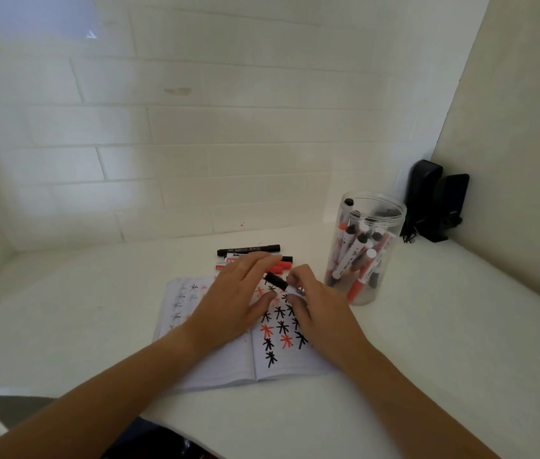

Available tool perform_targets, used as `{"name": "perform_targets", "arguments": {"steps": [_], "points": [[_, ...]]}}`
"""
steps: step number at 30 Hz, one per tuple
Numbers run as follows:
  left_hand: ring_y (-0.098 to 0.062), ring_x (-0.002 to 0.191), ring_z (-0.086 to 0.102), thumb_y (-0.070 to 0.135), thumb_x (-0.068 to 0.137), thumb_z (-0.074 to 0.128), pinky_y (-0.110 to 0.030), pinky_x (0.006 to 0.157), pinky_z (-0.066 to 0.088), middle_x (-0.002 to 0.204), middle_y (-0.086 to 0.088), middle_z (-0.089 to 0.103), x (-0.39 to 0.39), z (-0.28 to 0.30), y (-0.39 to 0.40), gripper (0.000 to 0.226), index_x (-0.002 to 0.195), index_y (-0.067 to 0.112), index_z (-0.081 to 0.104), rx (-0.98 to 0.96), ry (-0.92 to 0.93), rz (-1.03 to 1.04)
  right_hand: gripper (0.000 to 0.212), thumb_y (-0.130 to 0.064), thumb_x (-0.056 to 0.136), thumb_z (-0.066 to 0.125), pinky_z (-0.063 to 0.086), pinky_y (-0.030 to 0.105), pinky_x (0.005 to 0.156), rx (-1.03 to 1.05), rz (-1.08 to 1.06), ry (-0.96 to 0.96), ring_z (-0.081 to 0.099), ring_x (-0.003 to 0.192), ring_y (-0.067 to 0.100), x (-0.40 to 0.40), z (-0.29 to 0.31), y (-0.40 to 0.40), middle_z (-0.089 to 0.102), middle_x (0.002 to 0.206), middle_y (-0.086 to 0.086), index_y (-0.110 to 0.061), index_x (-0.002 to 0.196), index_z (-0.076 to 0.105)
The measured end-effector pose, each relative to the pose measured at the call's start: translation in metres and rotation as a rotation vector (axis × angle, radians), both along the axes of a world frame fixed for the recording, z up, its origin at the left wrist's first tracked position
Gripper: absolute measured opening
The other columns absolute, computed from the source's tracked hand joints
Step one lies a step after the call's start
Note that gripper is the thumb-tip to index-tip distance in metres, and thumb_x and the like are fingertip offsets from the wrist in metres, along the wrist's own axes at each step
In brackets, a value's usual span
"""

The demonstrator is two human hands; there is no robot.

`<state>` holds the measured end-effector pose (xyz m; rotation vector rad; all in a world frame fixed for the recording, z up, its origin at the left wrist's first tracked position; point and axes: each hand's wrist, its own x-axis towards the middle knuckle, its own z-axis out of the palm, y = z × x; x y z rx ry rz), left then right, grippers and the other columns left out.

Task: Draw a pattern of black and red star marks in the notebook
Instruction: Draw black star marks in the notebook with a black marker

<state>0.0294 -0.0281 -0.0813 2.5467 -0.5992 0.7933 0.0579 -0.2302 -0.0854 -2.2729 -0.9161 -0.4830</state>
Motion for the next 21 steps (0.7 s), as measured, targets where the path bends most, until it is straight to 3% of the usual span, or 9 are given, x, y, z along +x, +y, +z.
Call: {"name": "perform_targets", "arguments": {"steps": [4, 7, 10, 14, 21], "points": [[-0.017, 0.108, 0.053, 0.034, 0.106, 0.044, -0.034, 0.091, 0.044, 0.12, 0.005, 0.06, 0.005, -0.004, 0.001, 0.029, 0.126, 0.022, 0.06, 0.157, -0.046, -0.034, 0.013, -0.033, 0.106, 0.049, 0.044, 0.026, 0.057, -0.104, -0.014, -0.066, 0.059, 0.072, 0.015, -0.001, -0.003, 0.004, 0.067, 0.095, -0.006, -0.026, 0.117, 0.045], [-0.019, 0.099, 0.05, 0.022, 0.104, 0.047, -0.033, 0.085, 0.042, 0.113, 0.004, 0.057, 0.004, -0.006, 0.003, 0.019, 0.119, 0.019, 0.06, 0.213, -0.109, -0.028, 0.028, -0.041, 0.104, 0.043, 0.043, 0.022, 0.057, -0.127, -0.048, -0.178, 0.065, 0.075, 0.015, -0.001, -0.007, 0.007, 0.072, 0.099, -0.007, -0.024, 0.118, 0.06], [-0.019, 0.094, 0.05, 0.012, 0.099, 0.042, -0.032, 0.08, 0.041, 0.105, 0.002, 0.058, 0.001, -0.004, 0.001, 0.02, 0.109, 0.017, 0.058, 0.255, -0.153, -0.029, 0.038, -0.047, 0.104, 0.04, 0.041, 0.022, 0.049, -0.159, -0.102, -0.327, 0.065, 0.065, 0.014, -0.002, -0.008, 0.007, 0.072, 0.087, -0.008, -0.024, 0.111, 0.069], [-0.018, 0.085, 0.046, 0.005, 0.088, 0.035, -0.031, 0.075, 0.038, 0.092, 0.001, 0.057, -0.003, 0.002, -0.003, 0.026, 0.095, 0.015, 0.058, 0.256, -0.159, -0.021, 0.043, -0.053, 0.109, 0.03, 0.039, 0.027, 0.044, -0.16, -0.121, -0.36, 0.061, 0.055, 0.017, -0.006, -0.008, 0.007, 0.068, 0.073, -0.006, -0.028, 0.11, 0.065], [-0.016, 0.086, 0.044, 0.003, 0.084, 0.036, -0.028, 0.077, 0.033, 0.092, 0.002, 0.056, -0.008, 0.005, -0.001, 0.028, 0.093, 0.015, 0.058, 0.212, -0.131, -0.032, 0.028, -0.045, 0.106, 0.045, 0.038, 0.028, 0.041, -0.164, -0.113, -0.437, 0.058, 0.049, 0.017, -0.011, -0.007, 0.011, 0.065, 0.065, -0.005, -0.026, 0.105, 0.066]]}}
